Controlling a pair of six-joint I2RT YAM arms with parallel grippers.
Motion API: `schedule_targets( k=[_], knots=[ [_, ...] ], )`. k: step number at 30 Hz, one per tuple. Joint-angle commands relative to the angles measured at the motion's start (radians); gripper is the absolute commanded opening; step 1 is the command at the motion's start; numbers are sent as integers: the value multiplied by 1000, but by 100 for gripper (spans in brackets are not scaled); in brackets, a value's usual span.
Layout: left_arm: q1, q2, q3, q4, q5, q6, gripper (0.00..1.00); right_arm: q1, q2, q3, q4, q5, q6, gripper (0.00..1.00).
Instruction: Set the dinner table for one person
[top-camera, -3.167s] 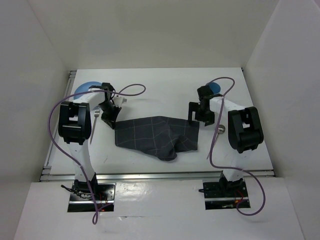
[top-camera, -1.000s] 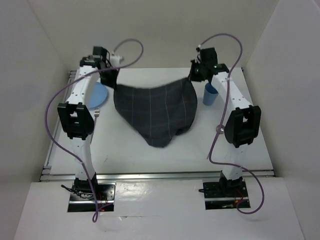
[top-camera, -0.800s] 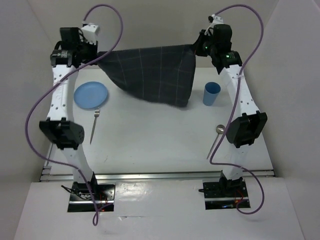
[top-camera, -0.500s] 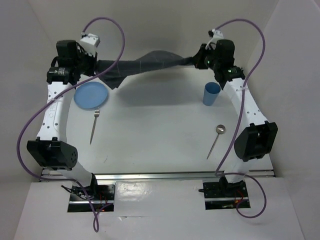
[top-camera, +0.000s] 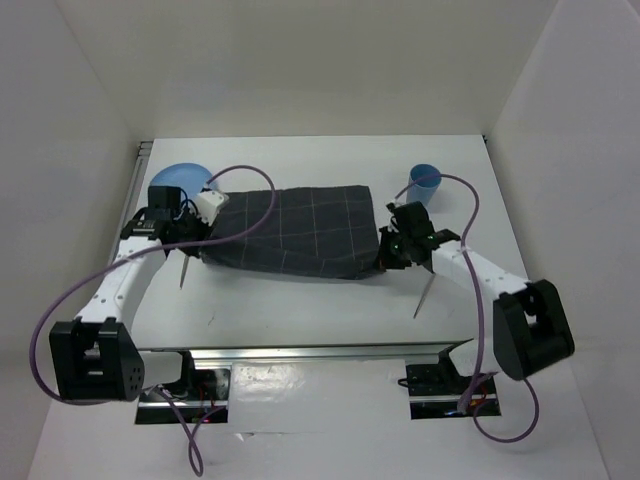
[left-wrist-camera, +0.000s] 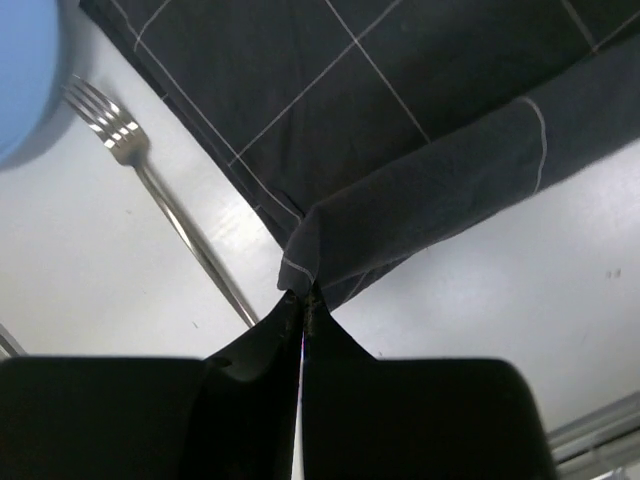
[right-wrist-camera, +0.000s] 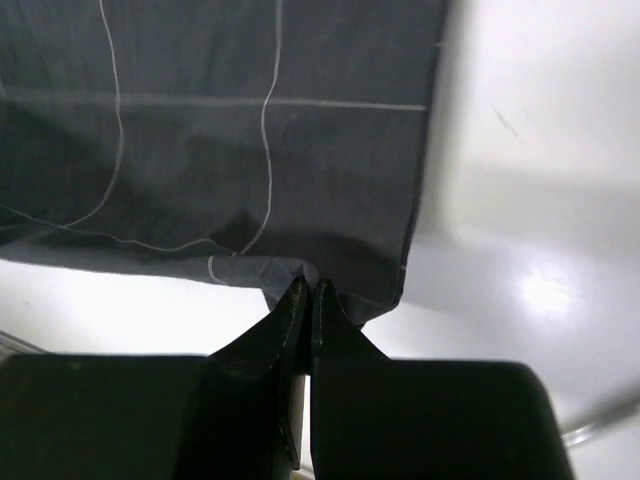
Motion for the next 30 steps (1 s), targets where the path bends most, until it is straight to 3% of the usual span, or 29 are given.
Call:
schedule_targets(
  k=[1, 5, 8, 9, 10, 12, 13, 17, 19, 21, 22, 24, 27, 30],
  knots=[
    [-4, -72, -111, -3, 48, 105, 0, -7, -133, -72, -23, 66, 138, 0],
    [-4, -103, -194, -37, 37, 151, 3, -7, -185, -129, -90, 38, 207, 7],
    [-4, -144, -217, -71, 37, 176, 12, -7, -217, -129, -144, 38, 239, 27],
    [-4, -156, -227, -100, 28, 202, 19, -7, -228, -117, -158, 27, 261, 43],
    [-4, -184, -227, -123, 28, 217, 23, -7, -242, -97, -177, 27, 272, 50],
    [5, -216, -212, -195, 55, 287, 32, -7, -300, -73, -215, 53, 272, 59],
    [5, -230, -180, -309, 77, 330, 35, -7, -320, -57, -230, 70, 272, 63],
    [23, -251, -90, -561, 149, 525, 37, -7, -379, 85, -289, 202, 262, 63],
    [46, -239, -63, -562, 178, 536, 37, -7, -353, 99, -254, 202, 220, 63],
    [46, -197, -54, -431, 204, 460, 39, -7, -275, 99, -194, 181, 206, 60],
    [34, -169, -54, -364, 204, 334, 39, -7, -238, 99, -169, 164, 189, 58],
    [-6, -88, -4, -243, 157, 230, 39, -7, -110, 108, -107, 127, 178, 57],
    [-36, 101, 40, -108, 68, 6, 39, -7, 56, 145, -25, 113, 178, 47],
    [-110, 228, 46, -59, -47, -33, 36, -7, 185, 179, 38, 78, 196, 30]
  ],
)
